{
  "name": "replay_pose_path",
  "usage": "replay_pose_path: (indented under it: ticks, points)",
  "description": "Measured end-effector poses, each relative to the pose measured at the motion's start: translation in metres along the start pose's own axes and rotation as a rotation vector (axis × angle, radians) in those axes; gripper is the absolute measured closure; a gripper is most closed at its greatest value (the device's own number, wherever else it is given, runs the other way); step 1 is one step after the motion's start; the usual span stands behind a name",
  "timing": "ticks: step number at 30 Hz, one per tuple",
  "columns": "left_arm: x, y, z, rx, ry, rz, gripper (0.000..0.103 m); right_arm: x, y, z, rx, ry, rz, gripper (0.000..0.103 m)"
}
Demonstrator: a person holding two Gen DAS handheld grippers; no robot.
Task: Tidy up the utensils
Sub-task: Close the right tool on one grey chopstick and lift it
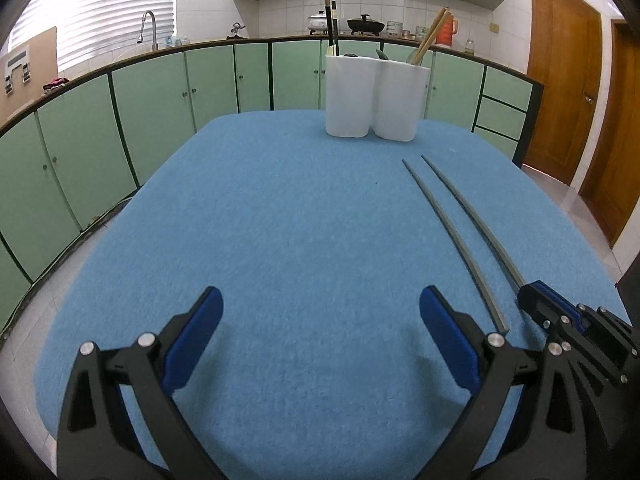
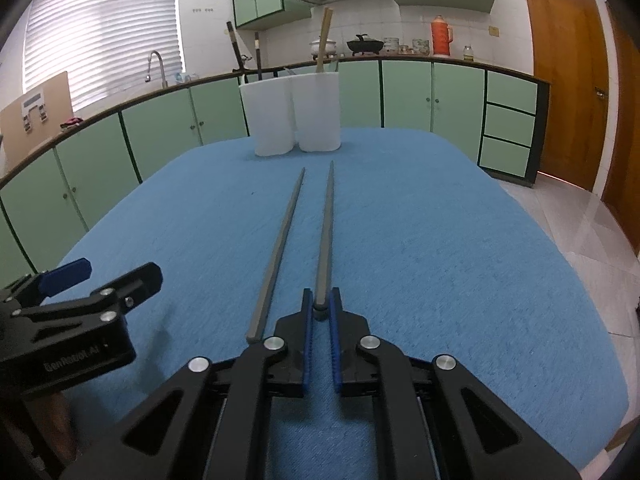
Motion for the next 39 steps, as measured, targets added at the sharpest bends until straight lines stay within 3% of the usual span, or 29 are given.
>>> replay_pose_path:
  ticks: [3, 6, 18, 30, 39]
  points:
    - [0.0, -0.002, 0.001, -0.003, 0.0, 0.0, 0.008, 0.0, -0.002, 0.002, 0.005, -0.006, -0.002, 0.096]
    - [0.001, -0.005, 0.003, 0.004, 0.01, -0.005, 0.022, -0.001, -0.003, 0.003, 0.009, -0.008, -0.003, 0.096]
    - [-0.001, -0.035, -0.001, -0.001, 0.042, -0.081, 0.026, -0.008, -0.026, 0.018, 0.038, -0.021, -0.04, 0.096]
    - [0.001, -0.086, -0.014, 0.028, 0.062, -0.16, 0.038, -0.015, -0.056, 0.021, 0.075, -0.028, -0.065, 0.096]
    - [0.004, -0.104, -0.016, 0.026, 0.071, -0.163, 0.068, -0.019, -0.066, 0.025, 0.096, -0.037, -0.063, 0.096]
Point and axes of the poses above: each gripper's, at about its wrist camera, not at the fingertips, and x roughly the way its jaws point, y to its left, z to its top, the point moved 4 cm from there along x, roughly the way its jaws point, and after that the axes turned 3 degrees about -y, right-handed, at the moved point
